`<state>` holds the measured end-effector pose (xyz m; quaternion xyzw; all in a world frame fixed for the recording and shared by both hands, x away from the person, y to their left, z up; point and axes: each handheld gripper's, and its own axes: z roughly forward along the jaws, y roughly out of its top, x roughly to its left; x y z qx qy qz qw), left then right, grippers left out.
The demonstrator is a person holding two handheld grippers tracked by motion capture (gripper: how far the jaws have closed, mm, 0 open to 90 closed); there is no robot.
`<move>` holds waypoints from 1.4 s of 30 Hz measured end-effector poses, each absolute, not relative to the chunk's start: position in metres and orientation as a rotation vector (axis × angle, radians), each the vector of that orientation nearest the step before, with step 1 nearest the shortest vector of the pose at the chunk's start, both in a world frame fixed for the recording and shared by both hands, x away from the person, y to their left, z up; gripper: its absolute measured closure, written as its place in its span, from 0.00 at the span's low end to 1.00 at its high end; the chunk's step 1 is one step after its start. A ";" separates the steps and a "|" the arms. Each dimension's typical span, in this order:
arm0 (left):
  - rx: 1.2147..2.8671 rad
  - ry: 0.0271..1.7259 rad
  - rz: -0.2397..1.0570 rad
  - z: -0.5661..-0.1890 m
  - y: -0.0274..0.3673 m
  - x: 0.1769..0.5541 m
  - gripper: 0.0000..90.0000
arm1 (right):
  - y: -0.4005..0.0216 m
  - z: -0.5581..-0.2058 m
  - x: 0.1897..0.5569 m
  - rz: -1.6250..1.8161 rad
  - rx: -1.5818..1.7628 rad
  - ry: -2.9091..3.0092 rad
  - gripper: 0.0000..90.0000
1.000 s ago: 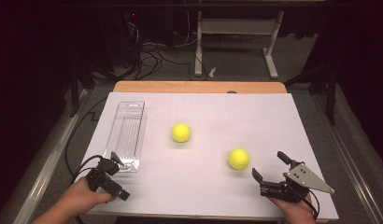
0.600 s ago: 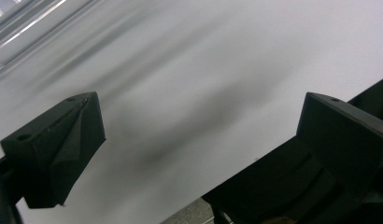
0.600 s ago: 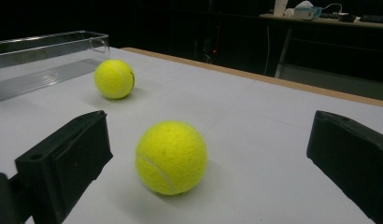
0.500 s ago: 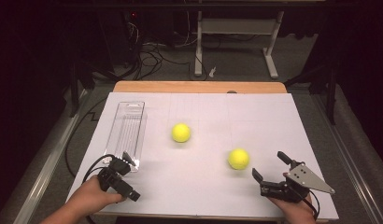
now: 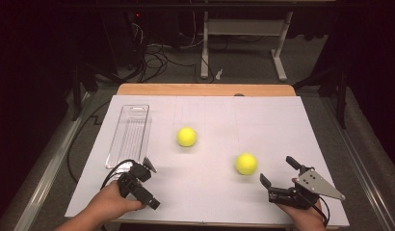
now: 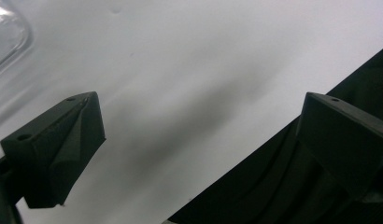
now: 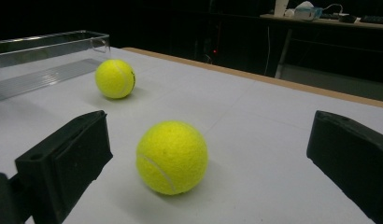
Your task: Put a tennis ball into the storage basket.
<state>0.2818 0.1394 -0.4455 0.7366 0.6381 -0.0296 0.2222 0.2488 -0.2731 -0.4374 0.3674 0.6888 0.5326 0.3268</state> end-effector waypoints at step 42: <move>2.042 1.670 -0.105 -0.409 0.065 0.317 0.02 | -0.274 -0.437 0.248 1.409 0.964 1.803 0.00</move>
